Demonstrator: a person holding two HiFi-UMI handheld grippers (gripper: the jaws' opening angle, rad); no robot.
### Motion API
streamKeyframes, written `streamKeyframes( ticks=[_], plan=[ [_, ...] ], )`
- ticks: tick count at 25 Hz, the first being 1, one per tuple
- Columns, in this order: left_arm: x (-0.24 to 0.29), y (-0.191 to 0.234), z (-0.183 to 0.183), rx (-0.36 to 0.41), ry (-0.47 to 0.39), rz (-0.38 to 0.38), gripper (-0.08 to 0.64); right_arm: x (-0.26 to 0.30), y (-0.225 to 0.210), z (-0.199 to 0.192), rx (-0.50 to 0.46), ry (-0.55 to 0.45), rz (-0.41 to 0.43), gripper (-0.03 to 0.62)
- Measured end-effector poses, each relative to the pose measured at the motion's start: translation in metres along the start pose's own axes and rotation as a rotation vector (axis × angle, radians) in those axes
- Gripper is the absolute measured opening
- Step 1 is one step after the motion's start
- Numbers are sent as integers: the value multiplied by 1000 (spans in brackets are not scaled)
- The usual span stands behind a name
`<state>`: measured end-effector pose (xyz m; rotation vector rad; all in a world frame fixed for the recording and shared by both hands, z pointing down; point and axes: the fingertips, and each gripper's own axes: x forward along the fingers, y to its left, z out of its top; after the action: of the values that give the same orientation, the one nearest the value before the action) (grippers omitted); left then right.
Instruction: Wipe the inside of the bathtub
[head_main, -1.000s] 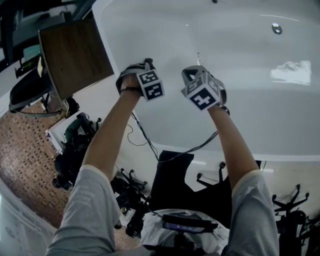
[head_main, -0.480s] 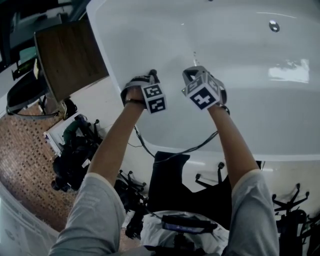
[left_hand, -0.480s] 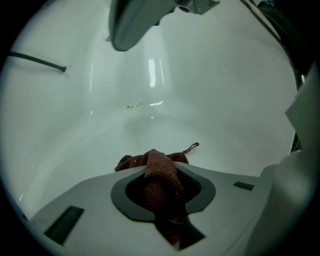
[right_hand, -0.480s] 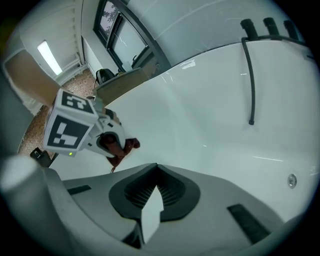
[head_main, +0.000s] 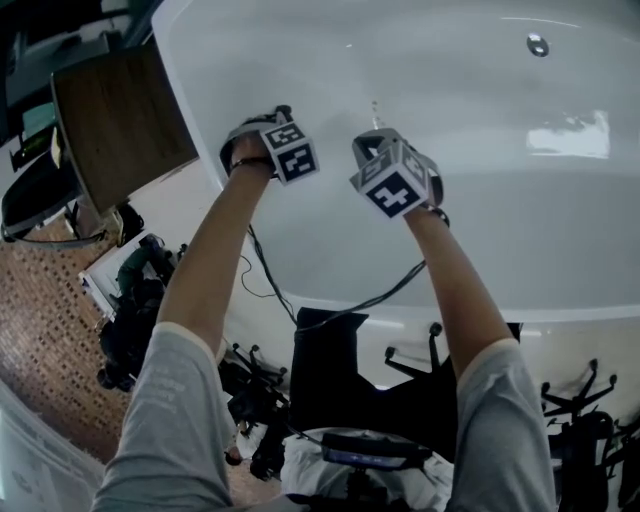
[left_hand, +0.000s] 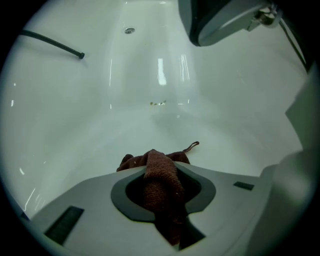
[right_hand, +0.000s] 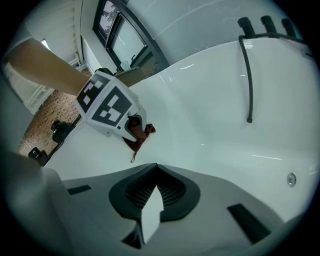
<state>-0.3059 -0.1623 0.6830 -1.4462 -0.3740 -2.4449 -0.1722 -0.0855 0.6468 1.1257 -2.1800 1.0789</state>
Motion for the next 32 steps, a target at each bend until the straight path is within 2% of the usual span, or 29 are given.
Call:
streamKeyframes(
  ticks=[4,10,12,15,22,25,28,32],
  plan=[
    [2,2,8,25,-1,16,98,3,-13,-2,3,-5,-24,8],
    [13,-76,24,59,-31,-81,98,16,-14,-14,9,37,-16,8],
    [16,-89,26,76,-27,-87,98,18,-14,-21,13,52,-13,8],
    [19,-77,29,55,-38,-77,98,19,-18,-28,16,69,-8,8],
    [27,9,34,2,-5,12,98,15,-39,-24,-9,55,-35,8],
    [30,25,40,-5,-2,22,98,20,-49,-32,-9,62,-38,8],
    [29,10,45,7,-18,10,98,27,-55,-45,1,80,-32,8],
    [36,-50,53,48,-11,-82,98,23,-55,-41,-7,78,-42,8]
  ],
)
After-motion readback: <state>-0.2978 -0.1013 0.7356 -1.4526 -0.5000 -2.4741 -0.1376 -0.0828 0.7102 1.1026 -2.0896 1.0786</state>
